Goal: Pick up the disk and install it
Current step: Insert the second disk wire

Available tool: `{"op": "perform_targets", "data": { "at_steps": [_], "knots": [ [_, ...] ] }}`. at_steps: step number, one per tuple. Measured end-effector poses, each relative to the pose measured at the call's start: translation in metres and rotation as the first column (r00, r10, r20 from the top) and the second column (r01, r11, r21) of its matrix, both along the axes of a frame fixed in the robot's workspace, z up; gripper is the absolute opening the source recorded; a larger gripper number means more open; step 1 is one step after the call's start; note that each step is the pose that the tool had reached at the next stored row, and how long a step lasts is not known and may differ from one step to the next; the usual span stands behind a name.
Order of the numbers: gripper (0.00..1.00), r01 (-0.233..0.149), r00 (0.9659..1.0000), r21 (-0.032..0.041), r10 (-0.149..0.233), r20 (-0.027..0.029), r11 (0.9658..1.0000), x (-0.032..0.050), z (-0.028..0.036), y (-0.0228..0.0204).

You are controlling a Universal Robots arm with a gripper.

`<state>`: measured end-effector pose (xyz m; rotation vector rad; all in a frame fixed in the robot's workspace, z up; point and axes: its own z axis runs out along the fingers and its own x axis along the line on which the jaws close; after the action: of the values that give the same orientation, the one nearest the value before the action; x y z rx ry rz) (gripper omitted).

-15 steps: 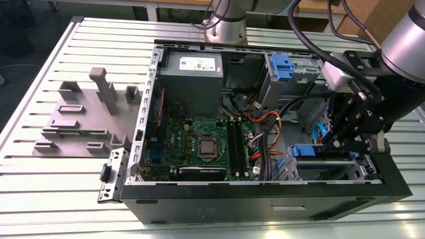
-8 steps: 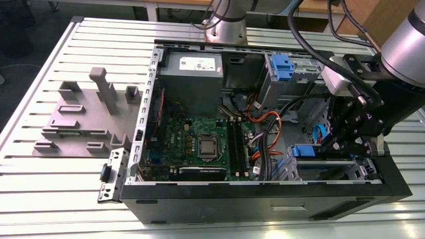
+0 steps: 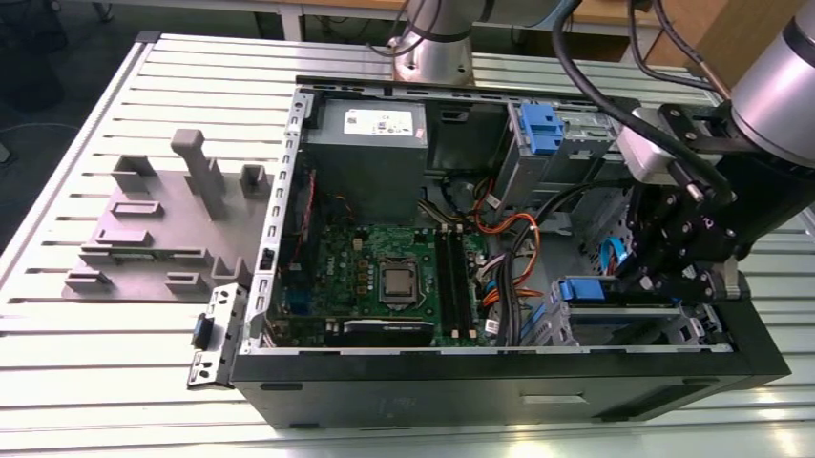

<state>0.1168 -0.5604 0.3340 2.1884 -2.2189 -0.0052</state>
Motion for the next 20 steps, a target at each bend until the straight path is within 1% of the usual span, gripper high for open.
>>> {"op": "perform_targets", "data": {
  "at_steps": [2, 5, 8, 13, 15, 20],
  "knots": [
    [0.24, 0.0, 1.0, 0.0003, 0.0, -0.0001, 1.0, 0.0, 0.0035, 0.0],
    [0.24, 0.0, 1.0, 0.0007, 0.0, -0.0008, 1.0, 0.0, 0.0107, 0.0],
    [0.24, 0.0, 1.0, 0.0007, 0.0, -0.0016, 1.0, 0.0, 0.0153, 0.0],
    [0.22, 0.0, 1.0, 0.0015, 0.0, -0.0019, 1.0, 0.0, 0.0155, 0.0],
    [0.11, 0.0, 1.0, 0.0015, 0.0, -0.0019, 1.0, 0.0, 0.0155, 0.0],
    [0.11, 0.0, 1.0, 0.0016, 0.0, -0.0019, 1.0, 0.0, 0.0155, 0.0]
  ]
}}
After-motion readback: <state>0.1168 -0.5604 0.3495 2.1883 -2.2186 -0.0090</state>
